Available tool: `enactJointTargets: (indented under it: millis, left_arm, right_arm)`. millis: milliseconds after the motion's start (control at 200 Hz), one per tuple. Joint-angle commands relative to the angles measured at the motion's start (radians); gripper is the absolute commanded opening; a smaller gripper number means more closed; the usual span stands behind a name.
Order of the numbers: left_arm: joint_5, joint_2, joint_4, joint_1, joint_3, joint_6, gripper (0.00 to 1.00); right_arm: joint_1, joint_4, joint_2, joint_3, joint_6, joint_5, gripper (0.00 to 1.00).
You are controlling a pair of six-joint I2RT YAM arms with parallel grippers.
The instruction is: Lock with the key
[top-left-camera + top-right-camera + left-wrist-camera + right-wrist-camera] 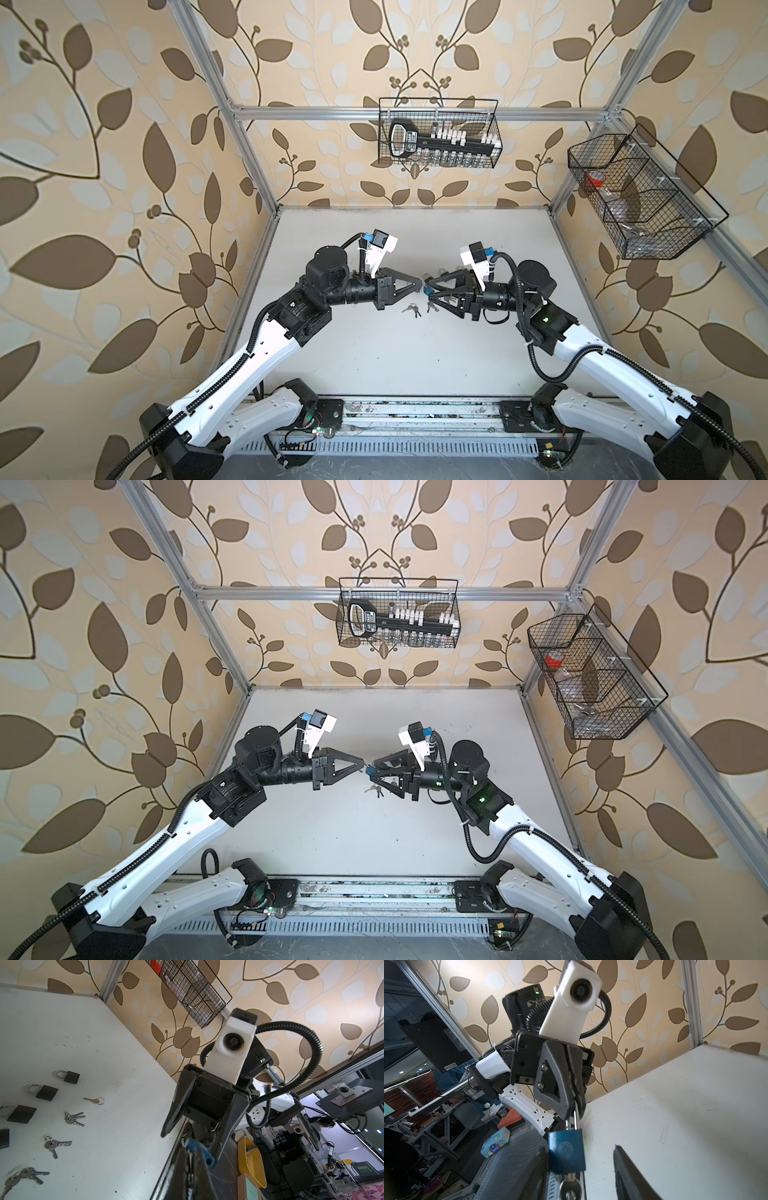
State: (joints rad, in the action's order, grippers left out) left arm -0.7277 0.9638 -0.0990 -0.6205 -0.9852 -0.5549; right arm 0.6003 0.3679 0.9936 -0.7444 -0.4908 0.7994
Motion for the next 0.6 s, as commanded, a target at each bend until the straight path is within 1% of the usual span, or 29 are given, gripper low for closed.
enactJointTargets:
  millis: [0, 110, 215, 295, 435, 595]
  left_arm:
    - [-0.025, -0.031, 0.081, 0.002, 0.003, -0.011, 0.0]
    - [-0.038, -0.031, 0.09, 0.002, 0.006, -0.013, 0.0]
    - [-0.041, -0.037, 0.094, 0.002, 0.012, -0.014, 0.0]
    - [-0.044, -0.04, 0.099, 0.001, 0.016, -0.018, 0.0]
    - [-0.045, -0.04, 0.101, 0.002, 0.013, -0.018, 0.0]
    - [-0.045, -0.033, 0.11, 0.002, 0.013, -0.022, 0.0]
  right_arm:
    - [0.001, 0.085, -0.044, 0.006, -0.001, -0.003, 0.54]
    - [0.0, 0.095, -0.072, 0.02, -0.013, -0.064, 0.56]
    - [0.0, 0.055, -0.069, 0.007, -0.015, -0.119, 0.54]
    - [0.001, 0.001, -0.044, -0.012, 0.007, -0.112, 0.51]
    - [0.012, -0.022, -0.006, -0.019, 0.016, -0.078, 0.5]
    - [0.029, -0.052, 0.012, -0.029, 0.039, -0.076, 0.49]
